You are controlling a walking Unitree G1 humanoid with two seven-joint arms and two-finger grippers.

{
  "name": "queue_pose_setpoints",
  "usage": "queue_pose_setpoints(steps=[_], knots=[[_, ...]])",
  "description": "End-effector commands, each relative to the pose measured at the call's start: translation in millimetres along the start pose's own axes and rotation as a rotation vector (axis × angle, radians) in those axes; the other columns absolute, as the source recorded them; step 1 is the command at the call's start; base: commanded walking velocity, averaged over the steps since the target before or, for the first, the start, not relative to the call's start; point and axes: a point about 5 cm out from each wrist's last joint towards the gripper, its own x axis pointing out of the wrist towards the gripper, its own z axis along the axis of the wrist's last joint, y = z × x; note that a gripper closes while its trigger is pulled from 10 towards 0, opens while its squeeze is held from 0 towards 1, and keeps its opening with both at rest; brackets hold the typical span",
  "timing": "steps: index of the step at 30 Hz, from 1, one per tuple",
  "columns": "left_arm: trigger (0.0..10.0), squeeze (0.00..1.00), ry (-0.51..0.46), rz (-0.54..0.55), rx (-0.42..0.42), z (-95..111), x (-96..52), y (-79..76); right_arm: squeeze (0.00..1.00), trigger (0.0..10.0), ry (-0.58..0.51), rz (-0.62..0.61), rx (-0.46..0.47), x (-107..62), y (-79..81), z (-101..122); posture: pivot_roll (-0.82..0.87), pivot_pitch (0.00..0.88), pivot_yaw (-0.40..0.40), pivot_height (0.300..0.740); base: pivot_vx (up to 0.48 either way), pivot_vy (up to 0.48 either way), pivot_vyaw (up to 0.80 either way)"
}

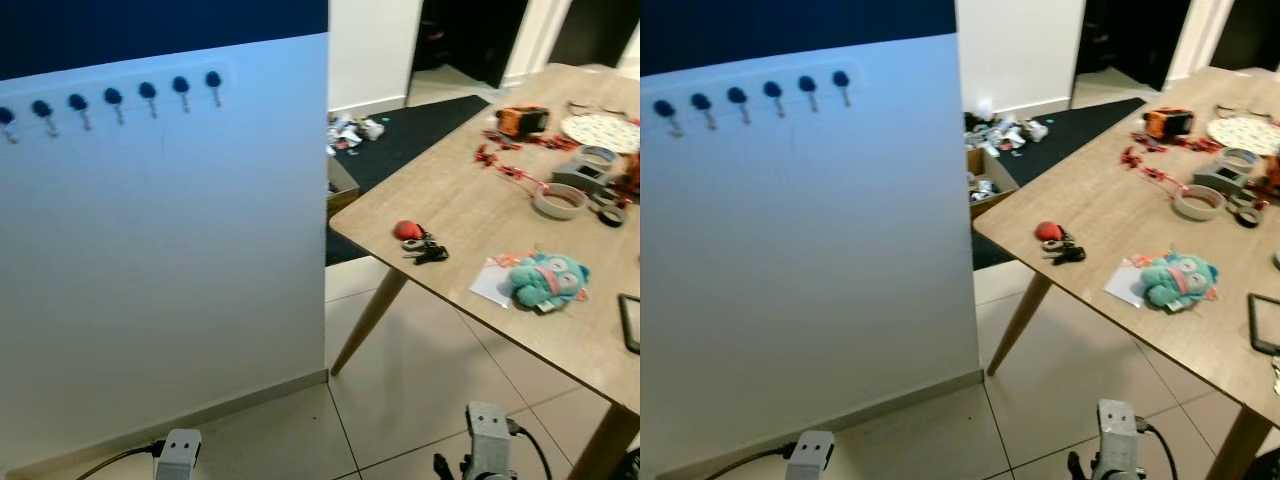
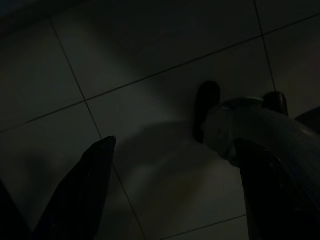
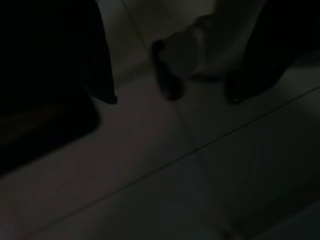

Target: Hang keys on a hook

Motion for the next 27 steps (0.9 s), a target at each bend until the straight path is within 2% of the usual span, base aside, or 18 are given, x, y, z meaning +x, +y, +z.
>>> queue_pose_setpoints(steps=[1,3,8,14,27], knots=[[10.0,0.00,0.014,0.006,0.014,-4.8,-1.2,2.5,0.00,10.0,-0.026,-0.043,0.009,0.5,-4.6,6.1,-0.09,0.016,0.052,0.740,0.000,0.000,0.00],[10.0,0.00,0.013,0.005,0.015,-5.3,-1.2,2.3,0.00,10.0,-0.049,-0.128,0.012,0.0,-20.0,13.6,-0.10,0.023,0.054,0.740,0.000,0.000,0.00],[10.0,0.00,0.008,0.007,0.007,-5.6,-1.6,3.1,0.00,10.0,-0.097,-0.188,0.044,-0.6,-36.0,29.7,-0.10,0.030,0.056,0.740,0.000,0.000,0.00],[10.0,0.00,0.011,0.005,0.013,-6.4,-1.5,2.6,0.00,10.0,-0.145,-0.155,0.063,1.2,-30.7,44.6,-0.11,0.033,0.057,0.740,0.000,0.000,0.00],[10.0,0.00,0.013,0.004,0.024,-6.2,-1.1,1.3,0.00,10.0,-0.123,-0.108,0.065,2.7,-18.0,39.0,-0.11,0.037,0.059,0.740,0.000,0.000,-0.80]])
